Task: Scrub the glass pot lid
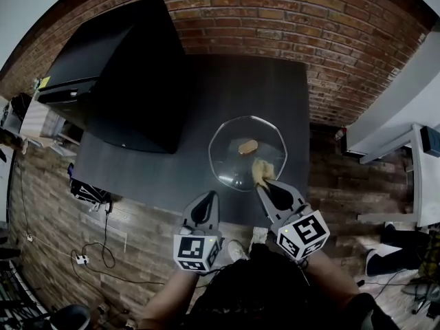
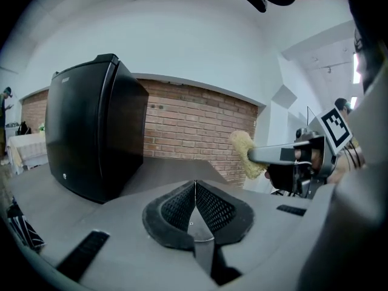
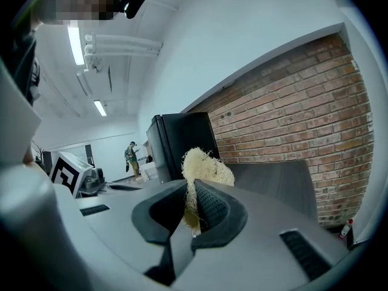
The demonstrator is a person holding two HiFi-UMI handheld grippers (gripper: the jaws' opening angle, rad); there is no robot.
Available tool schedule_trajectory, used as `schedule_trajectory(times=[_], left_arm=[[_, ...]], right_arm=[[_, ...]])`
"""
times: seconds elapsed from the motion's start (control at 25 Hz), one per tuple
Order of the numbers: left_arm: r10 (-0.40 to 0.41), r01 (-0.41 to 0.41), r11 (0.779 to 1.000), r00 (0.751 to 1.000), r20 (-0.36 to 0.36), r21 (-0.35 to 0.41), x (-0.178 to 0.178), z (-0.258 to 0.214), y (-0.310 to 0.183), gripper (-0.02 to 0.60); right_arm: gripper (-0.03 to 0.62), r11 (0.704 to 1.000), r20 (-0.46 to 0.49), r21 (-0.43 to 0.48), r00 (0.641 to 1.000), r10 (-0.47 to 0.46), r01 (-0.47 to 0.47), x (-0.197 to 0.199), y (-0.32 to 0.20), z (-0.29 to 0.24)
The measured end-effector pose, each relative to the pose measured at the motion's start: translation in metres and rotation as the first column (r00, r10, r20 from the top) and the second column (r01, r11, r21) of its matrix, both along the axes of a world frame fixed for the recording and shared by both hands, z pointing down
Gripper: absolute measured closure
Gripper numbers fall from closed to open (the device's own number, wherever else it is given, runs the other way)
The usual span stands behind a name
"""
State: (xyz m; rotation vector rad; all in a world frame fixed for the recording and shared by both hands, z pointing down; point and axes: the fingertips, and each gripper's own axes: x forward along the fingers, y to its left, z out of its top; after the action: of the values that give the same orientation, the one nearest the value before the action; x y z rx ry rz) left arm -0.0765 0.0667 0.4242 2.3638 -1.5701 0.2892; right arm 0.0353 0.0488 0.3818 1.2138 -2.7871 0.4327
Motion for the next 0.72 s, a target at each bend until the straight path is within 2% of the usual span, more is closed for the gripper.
schedule_trajectory(times=[0.4,0.72], left_arm=[[-0.074,0.079,0.995,0.994,0.085,-0.058,0.000,0.036,-0.024,0.549],[-0.087,0.103,0.988,0.988,0.129,-0.115,0.007,0.067,-0.044,0.549]], right_arm=[[0.553,0.998,0.016,-0.041,0.999,-0.041,0.041,0.019,-0.029,0.018],[0.553,0.995,0.015,-0.080,0.998,-0.061,0.062,0.028,-0.042,0.039]])
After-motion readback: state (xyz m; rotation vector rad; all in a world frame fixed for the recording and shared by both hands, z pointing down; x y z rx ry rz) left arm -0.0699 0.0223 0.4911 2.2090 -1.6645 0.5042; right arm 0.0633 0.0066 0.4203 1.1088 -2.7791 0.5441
